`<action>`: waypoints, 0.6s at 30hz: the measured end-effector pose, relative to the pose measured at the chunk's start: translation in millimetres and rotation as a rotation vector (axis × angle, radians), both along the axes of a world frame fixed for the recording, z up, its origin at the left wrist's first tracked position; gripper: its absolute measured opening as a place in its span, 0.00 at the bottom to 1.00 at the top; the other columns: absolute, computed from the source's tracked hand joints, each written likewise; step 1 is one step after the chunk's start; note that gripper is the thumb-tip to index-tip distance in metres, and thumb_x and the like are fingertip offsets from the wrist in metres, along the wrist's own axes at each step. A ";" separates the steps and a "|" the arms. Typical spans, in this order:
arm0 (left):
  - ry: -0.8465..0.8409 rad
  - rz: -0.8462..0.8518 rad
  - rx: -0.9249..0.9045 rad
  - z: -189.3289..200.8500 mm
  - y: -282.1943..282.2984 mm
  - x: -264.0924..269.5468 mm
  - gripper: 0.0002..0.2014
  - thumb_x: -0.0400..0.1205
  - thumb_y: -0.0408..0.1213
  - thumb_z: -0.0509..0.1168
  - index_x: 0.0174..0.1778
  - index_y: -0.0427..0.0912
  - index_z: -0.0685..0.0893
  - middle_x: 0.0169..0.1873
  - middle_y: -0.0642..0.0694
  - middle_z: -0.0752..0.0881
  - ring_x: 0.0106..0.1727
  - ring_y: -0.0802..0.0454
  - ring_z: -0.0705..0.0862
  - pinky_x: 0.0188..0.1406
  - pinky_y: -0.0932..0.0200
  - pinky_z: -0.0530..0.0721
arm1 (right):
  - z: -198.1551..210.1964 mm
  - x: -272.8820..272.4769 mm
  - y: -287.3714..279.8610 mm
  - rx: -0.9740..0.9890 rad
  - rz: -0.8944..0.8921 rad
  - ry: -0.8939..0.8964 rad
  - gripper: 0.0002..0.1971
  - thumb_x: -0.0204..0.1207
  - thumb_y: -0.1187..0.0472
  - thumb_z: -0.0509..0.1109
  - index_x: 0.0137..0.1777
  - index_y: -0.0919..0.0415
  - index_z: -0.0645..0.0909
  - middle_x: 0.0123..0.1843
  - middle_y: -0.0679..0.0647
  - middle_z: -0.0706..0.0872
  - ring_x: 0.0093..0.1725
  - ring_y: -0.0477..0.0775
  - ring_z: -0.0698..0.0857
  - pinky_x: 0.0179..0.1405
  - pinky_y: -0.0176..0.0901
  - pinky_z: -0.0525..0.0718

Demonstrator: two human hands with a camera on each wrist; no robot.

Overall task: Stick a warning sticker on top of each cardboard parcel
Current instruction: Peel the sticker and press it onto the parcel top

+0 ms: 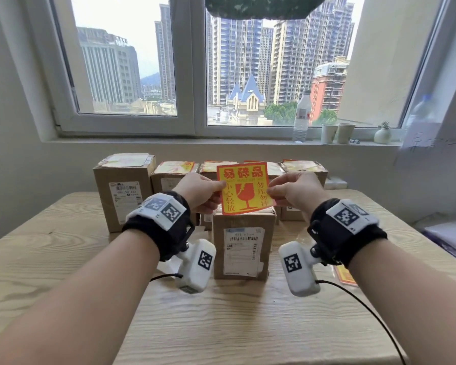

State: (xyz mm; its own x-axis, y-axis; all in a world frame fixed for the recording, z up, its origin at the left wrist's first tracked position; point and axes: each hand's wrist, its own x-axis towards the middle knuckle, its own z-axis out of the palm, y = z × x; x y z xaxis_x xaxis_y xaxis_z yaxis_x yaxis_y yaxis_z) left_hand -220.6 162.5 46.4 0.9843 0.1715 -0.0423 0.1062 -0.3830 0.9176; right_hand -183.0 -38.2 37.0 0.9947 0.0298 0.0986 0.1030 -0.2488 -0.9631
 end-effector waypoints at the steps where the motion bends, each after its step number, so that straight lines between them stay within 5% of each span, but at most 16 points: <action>1: -0.014 0.019 0.053 -2.2 -0.1 1.6 0.14 0.83 0.42 0.67 0.49 0.32 0.87 0.32 0.44 0.85 0.28 0.54 0.81 0.25 0.66 0.85 | -0.5 0.0 1.2 0.002 -0.002 0.011 0.05 0.72 0.73 0.76 0.38 0.64 0.86 0.45 0.61 0.91 0.44 0.57 0.91 0.48 0.47 0.90; 6: -0.067 0.064 0.194 -4.3 2.4 5.7 0.10 0.79 0.44 0.71 0.47 0.41 0.87 0.40 0.47 0.87 0.39 0.56 0.84 0.35 0.63 0.85 | 0.6 1.0 7.1 0.019 -0.013 0.035 0.04 0.72 0.74 0.75 0.41 0.66 0.87 0.45 0.60 0.90 0.43 0.54 0.90 0.41 0.40 0.89; 9: -0.013 0.044 0.061 2.4 4.2 6.3 0.11 0.79 0.43 0.71 0.53 0.41 0.84 0.48 0.45 0.88 0.47 0.53 0.86 0.37 0.61 0.84 | 3.3 3.8 6.2 0.078 -0.001 0.040 0.05 0.72 0.74 0.75 0.40 0.65 0.87 0.45 0.61 0.91 0.41 0.53 0.90 0.39 0.39 0.88; 13: -0.053 0.081 0.016 7.8 4.7 5.0 0.11 0.77 0.38 0.73 0.52 0.36 0.86 0.43 0.41 0.90 0.36 0.53 0.88 0.38 0.60 0.88 | 4.9 3.5 7.9 0.095 -0.003 0.043 0.04 0.73 0.74 0.74 0.41 0.66 0.87 0.44 0.60 0.91 0.40 0.52 0.90 0.39 0.39 0.88; 18: -0.092 0.086 0.041 6.3 8.9 5.5 0.18 0.75 0.35 0.75 0.57 0.37 0.79 0.41 0.41 0.87 0.33 0.55 0.86 0.24 0.67 0.86 | 0.7 1.6 8.8 0.052 -0.015 0.060 0.04 0.72 0.74 0.74 0.41 0.66 0.88 0.47 0.62 0.91 0.46 0.56 0.91 0.43 0.41 0.89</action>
State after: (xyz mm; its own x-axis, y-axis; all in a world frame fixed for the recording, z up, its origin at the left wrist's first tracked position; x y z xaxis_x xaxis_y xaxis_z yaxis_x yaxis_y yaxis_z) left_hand -215.0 171.4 52.8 0.9653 0.2551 0.0559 0.0565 -0.4131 0.9089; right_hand -181.4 -29.4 37.7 0.9991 0.0116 0.0403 0.0418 -0.1995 -0.9790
